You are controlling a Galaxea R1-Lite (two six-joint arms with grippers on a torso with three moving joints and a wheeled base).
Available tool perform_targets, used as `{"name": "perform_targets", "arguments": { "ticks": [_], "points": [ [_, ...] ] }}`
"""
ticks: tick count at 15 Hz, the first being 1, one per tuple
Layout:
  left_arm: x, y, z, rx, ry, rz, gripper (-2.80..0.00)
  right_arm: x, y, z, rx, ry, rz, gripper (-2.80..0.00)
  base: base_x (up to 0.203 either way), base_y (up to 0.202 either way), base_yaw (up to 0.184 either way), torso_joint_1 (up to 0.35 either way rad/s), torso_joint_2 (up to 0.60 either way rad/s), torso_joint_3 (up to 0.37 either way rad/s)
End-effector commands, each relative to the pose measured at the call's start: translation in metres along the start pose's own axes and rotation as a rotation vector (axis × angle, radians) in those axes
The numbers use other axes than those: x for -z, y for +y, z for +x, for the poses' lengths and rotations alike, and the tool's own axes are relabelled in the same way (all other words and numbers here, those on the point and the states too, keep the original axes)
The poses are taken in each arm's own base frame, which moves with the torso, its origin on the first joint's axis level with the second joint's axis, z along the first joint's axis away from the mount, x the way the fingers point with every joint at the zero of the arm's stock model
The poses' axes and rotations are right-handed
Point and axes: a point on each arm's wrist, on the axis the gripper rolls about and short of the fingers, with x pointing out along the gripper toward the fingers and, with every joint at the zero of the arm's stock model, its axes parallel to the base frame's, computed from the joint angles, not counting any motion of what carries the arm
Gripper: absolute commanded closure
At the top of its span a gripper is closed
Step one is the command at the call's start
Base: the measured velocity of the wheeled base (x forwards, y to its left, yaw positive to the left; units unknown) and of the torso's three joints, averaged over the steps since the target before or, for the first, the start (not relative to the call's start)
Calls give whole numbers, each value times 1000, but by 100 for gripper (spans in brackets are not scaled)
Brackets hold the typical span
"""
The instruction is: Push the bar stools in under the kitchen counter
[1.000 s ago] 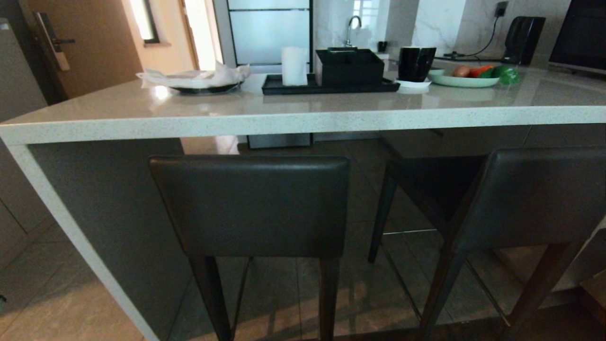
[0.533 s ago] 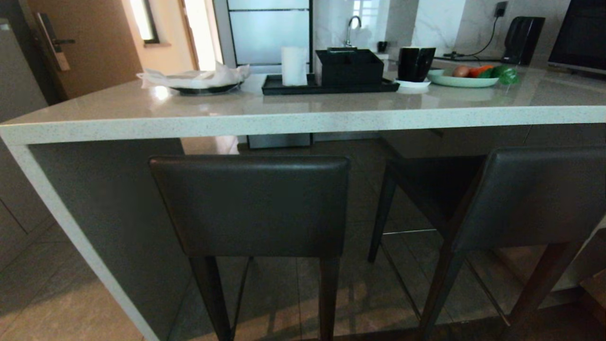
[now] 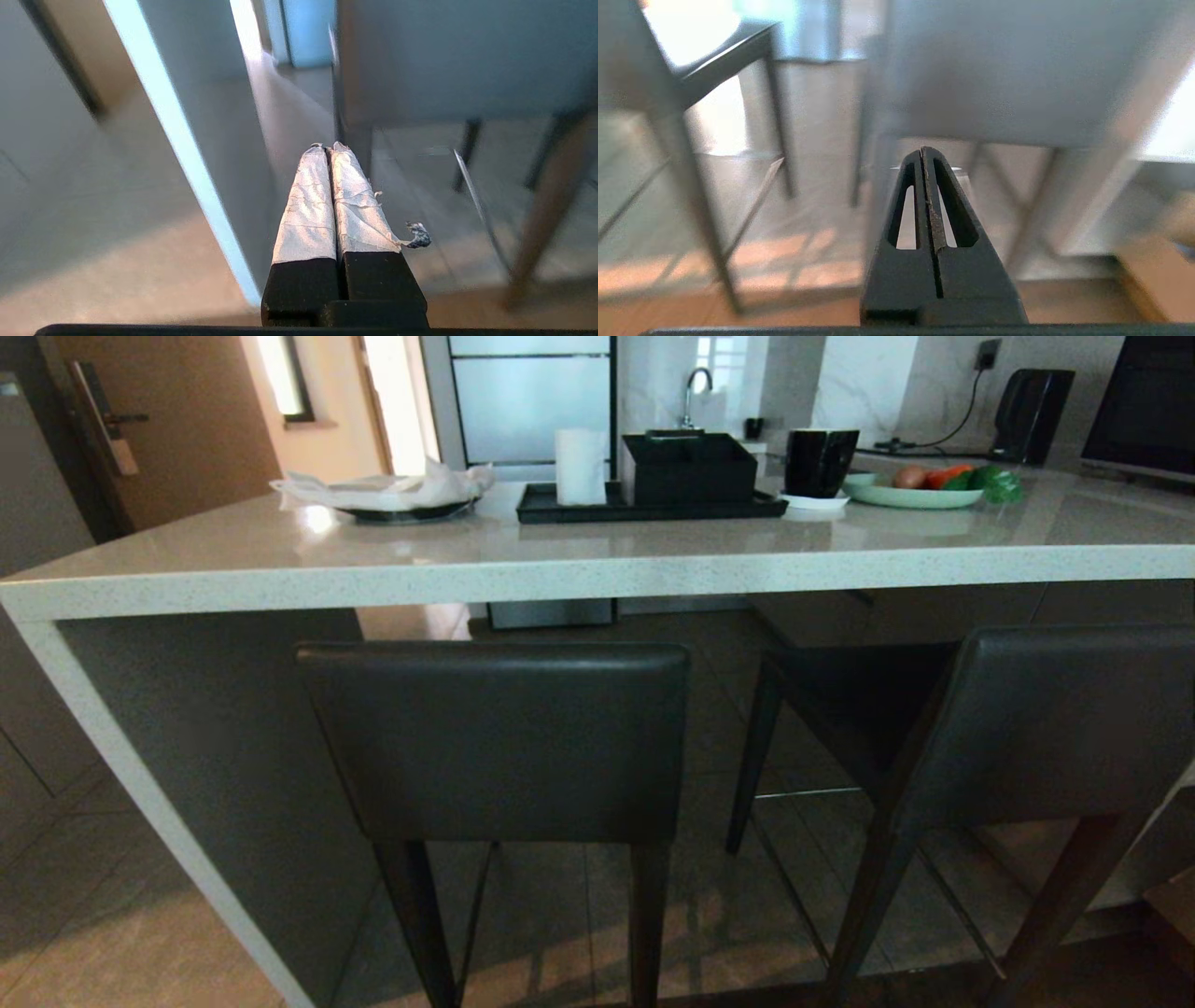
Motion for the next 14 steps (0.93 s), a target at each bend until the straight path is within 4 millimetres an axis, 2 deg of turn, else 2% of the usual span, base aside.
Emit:
{"name": "perform_targets", "arguments": {
  "ticks": [1, 7, 14],
  "points": [
    [6, -1, 0, 4, 27, -51, 0, 18, 4, 3, -52, 81, 28, 0, 0, 0, 0, 0, 0, 0],
    [6, -1, 0, 6, 23, -76, 0, 18, 3, 3, -13, 92, 157, 0, 0, 0, 0, 0, 0, 0],
    [5, 0, 0, -1, 19, -109, 0, 18, 3, 3, -13, 91, 160, 0, 0, 0, 0, 0, 0, 0]
  ]
}}
